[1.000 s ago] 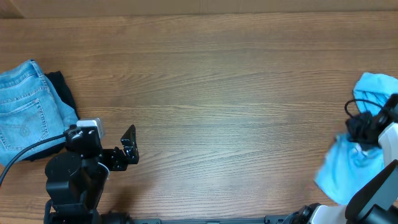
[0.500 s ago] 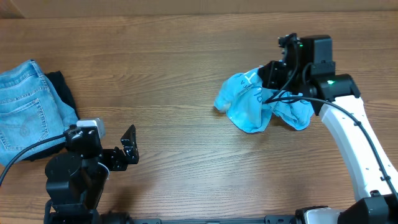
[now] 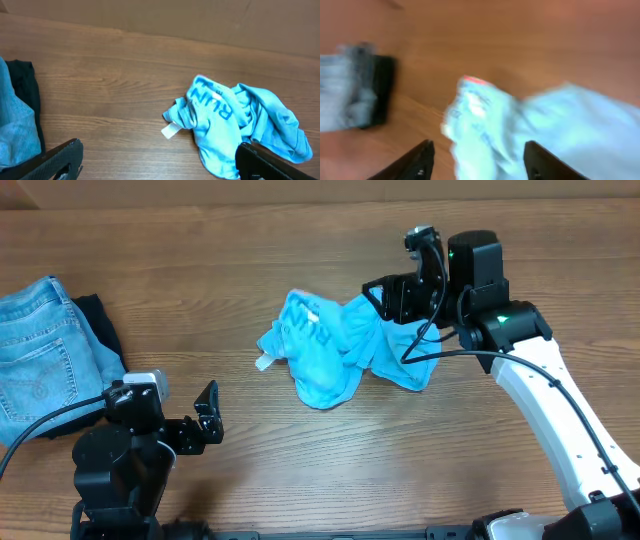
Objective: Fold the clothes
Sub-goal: 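Drag the T-shirt to table center with the right gripper, then grasp the T-shirt's left end with the left gripper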
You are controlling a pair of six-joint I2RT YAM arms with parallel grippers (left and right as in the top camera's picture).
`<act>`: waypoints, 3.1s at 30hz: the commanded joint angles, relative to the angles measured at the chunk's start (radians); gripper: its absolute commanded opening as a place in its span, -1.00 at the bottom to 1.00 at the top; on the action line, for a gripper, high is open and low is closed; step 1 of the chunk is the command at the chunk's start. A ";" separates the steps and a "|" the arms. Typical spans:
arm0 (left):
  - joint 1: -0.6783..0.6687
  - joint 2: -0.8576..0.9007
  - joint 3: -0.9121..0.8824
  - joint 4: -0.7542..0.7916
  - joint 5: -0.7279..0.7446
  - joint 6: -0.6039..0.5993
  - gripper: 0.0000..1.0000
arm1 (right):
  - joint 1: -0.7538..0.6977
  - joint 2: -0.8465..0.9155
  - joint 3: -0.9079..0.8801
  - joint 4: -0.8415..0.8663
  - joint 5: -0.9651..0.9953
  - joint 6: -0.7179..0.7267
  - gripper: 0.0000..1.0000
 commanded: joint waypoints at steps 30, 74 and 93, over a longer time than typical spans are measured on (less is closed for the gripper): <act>-0.433 1.227 0.021 0.476 0.361 -0.670 0.63 | -0.274 0.024 -0.046 -0.376 0.447 0.163 0.58; -0.420 1.083 0.034 0.185 0.068 -0.771 0.64 | -0.274 0.024 -0.046 -0.376 0.446 0.163 0.61; -0.485 1.195 0.034 0.277 0.024 -0.801 -0.25 | -0.274 0.024 -0.046 -0.398 0.446 0.163 0.61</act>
